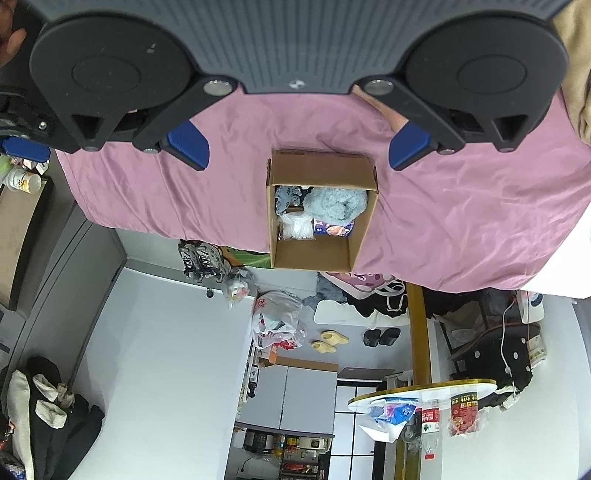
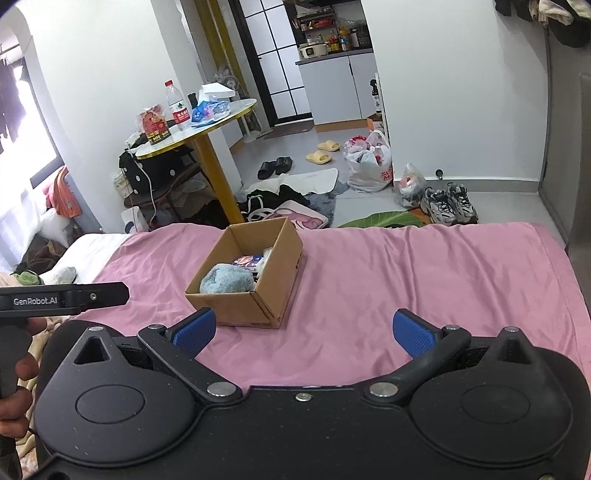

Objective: Organize soft objects

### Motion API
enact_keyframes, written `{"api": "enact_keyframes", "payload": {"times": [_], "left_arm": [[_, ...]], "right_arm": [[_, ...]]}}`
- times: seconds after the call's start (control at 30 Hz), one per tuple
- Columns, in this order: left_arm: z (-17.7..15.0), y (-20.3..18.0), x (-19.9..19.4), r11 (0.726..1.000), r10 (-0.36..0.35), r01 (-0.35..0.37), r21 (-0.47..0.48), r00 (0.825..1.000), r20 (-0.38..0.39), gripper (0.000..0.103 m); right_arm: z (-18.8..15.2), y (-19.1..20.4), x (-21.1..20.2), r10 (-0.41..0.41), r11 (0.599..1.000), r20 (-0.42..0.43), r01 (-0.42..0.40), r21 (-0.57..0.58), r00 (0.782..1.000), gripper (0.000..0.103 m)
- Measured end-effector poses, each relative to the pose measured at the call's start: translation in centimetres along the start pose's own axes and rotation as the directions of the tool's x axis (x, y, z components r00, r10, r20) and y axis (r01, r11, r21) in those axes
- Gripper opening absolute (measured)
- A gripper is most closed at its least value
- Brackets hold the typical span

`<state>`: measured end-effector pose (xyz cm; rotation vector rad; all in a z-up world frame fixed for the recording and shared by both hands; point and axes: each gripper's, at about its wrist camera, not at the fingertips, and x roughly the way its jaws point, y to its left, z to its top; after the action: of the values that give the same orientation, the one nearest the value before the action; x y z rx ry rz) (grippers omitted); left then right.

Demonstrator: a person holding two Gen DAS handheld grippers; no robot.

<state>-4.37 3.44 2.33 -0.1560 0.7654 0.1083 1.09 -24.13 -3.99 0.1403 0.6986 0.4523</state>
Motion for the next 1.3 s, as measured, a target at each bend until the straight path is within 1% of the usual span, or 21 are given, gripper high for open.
{"api": "enact_keyframes", "payload": {"times": [0.43, 0.63, 1.3], "left_arm": [[-0.3, -0.4, -1.0, 1.0, -0.001, 0.001, 0.021, 1.0, 0.016, 0.103], [-0.4, -0.4, -1.1, 1.0, 0.001, -0.001, 0.018, 1.0, 0.014, 0.103], [-0.7, -0.4, -1.7, 1.0, 0.002, -0.002, 0.019, 1.0, 0.026, 0.103]], "right_arm": [[0.0, 0.5, -0.8, -0.003, 1.0, 0.004, 0.003, -0.021, 1.0, 0.103], [-0.1, 1.0, -1.2, -0.005, 0.999, -0.003, 0.005, -0.045, 1.0, 0.103], [0.0, 1.2, -1.6, -0.015, 0.998, -0.003, 0.015, -0.06, 1.0, 0.103]]}}
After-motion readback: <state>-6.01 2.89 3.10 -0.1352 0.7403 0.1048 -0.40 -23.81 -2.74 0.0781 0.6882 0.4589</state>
